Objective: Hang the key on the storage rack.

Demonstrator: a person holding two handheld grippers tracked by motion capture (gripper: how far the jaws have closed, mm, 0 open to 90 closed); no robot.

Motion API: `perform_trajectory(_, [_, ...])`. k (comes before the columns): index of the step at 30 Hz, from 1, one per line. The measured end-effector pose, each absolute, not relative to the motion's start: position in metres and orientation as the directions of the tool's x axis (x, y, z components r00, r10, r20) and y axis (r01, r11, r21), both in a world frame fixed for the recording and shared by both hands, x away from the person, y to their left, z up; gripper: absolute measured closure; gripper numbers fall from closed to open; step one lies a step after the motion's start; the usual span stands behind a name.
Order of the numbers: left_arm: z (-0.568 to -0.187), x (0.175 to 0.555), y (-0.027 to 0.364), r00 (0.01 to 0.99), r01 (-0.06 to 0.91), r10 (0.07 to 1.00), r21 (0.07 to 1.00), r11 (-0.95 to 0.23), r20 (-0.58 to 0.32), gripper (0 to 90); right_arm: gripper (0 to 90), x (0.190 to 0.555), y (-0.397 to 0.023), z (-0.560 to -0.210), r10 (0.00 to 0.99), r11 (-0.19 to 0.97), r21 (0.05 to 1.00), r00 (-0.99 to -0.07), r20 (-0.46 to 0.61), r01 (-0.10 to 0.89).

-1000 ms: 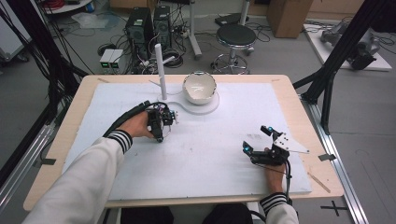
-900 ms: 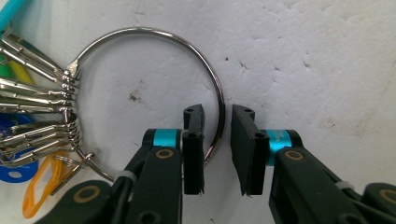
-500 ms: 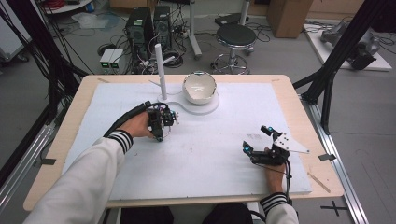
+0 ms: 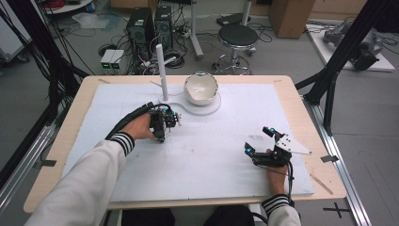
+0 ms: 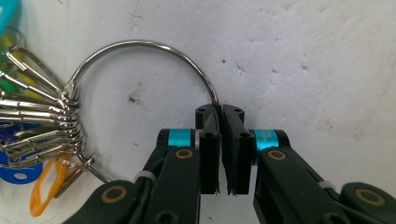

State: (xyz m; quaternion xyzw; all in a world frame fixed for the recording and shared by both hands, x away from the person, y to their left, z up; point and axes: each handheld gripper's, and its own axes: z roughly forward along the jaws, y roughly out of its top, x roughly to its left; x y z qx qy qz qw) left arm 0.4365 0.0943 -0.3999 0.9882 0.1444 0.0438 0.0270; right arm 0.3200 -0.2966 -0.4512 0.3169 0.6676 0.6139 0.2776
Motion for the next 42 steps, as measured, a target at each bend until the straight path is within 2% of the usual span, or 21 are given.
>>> perform_trajectory(9, [-0.377, 0.436, 0.106, 0.951, 0.269, 0.29, 0.167, -0.949, 0.112, 86.4, 1.0, 0.321, -0.297, -0.451, 0.763, 0.043, 0.996, -0.646, 0.017, 0.077])
perform_trajectory(12, [-0.362, 0.434, 0.118, 0.938, 0.272, 0.31, 0.226, -0.935, 0.154, 86.8, 0.9, 0.321, -0.297, -0.451, 0.763, 0.045, 0.996, -0.646, 0.013, 0.074])
perform_trajectory(17, [-0.344, 0.435, 0.134, 0.917, 0.292, 0.356, 0.309, -0.905, 0.176, 87.3, 1.0, 0.321, -0.297, -0.451, 0.764, 0.044, 0.996, -0.645, 0.016, 0.077])
perform_trajectory(23, [-0.32, 0.435, 0.16, 0.889, 0.303, 0.421, 0.458, -0.835, 0.18, 87.5, 1.0, 0.321, -0.297, -0.451, 0.765, 0.047, 0.996, -0.644, 0.01, 0.07])
perform_trajectory(34, [-0.301, 0.435, 0.181, 0.864, 0.293, 0.477, 0.609, -0.737, 0.161, 87.6, 0.9, 0.32, -0.297, -0.451, 0.763, 0.047, 0.996, -0.646, 0.017, 0.082])
perform_trajectory(42, [-0.292, 0.44, 0.196, 0.826, 0.295, 0.552, 0.746, -0.597, 0.116, 87.7, 1.0, 0.32, -0.297, -0.451, 0.763, 0.047, 0.996, -0.646, 0.017, 0.082])
